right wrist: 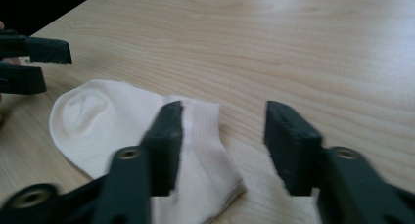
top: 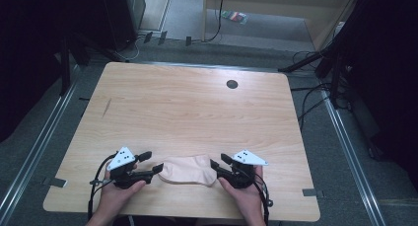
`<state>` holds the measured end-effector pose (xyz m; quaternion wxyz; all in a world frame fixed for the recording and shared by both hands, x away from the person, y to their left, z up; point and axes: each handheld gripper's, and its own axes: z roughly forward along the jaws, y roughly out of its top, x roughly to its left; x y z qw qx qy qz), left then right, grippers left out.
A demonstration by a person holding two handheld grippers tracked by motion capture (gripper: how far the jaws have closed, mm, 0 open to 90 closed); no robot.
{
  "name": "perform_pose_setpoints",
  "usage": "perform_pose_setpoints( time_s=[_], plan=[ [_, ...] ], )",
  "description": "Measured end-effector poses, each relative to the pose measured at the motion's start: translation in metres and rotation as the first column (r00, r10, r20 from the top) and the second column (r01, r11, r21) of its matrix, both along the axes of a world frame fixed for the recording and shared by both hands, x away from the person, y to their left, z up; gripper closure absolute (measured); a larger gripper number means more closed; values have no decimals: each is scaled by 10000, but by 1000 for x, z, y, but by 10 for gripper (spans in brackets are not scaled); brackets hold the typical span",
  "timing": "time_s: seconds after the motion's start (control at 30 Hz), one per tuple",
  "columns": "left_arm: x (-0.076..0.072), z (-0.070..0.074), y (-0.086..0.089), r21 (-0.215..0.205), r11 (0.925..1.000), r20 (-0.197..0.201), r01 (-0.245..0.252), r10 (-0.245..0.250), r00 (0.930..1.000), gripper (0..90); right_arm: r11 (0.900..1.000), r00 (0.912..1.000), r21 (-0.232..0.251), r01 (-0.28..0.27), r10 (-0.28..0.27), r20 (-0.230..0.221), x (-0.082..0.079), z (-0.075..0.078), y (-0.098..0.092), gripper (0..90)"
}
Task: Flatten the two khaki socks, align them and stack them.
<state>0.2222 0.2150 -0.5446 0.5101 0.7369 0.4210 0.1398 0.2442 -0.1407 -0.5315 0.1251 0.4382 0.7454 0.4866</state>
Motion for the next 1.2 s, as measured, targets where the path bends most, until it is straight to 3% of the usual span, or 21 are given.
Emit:
perform_pose_setpoints(
  time_s=[0.03, 0.07, 0.17, 0.23, 0.33, 0.53, 1.0, 1.2],
  plan=[
    [0, 2, 3, -93, 9997, -10, -209, 208, 9998, 156, 9999, 9999, -141, 41, -39, 137, 0, 3, 0, 286],
    [0, 3, 5, -181, 9994, -38, -298, 297, 9996, 156, 9999, 9999, -141, 41, -39, 137, 0, 3, 0, 286],
    [1, 7, 17, -588, 9958, 10, -709, 711, 9975, 112, 10000, 9997, 24, 56, -56, 227, 1, 9, -4, 172],
    [2, 8, 24, -639, 9937, -24, -923, 924, 9957, 85, 9998, 9995, 78, 160, -163, 273, 2, 12, -10, 131],
    [2, 8, 36, -803, 9890, -75, -1239, 1237, 9923, 85, 9987, 9989, 300, 418, -424, 189, 5, 15, -22, 129],
    [4, 7, 57, -637, 9818, -145, -1788, 1783, 9839, 85, 9922, 9937, 560, 1112, -1116, 44, 11, 18, -50, 132],
    [0, 2, 94, -122, 9606, -95, -2778, 2777, 9606, 85, 9744, 9742, 38, 2249, -2250, 190, 10, 6, -116, 133],
    [-4, -3, 112, 175, 9503, -84, -3107, 3109, 9504, 85, 9574, 9575, -198, 2880, -2877, 191, 1, -4, -154, 133]
  ],
)
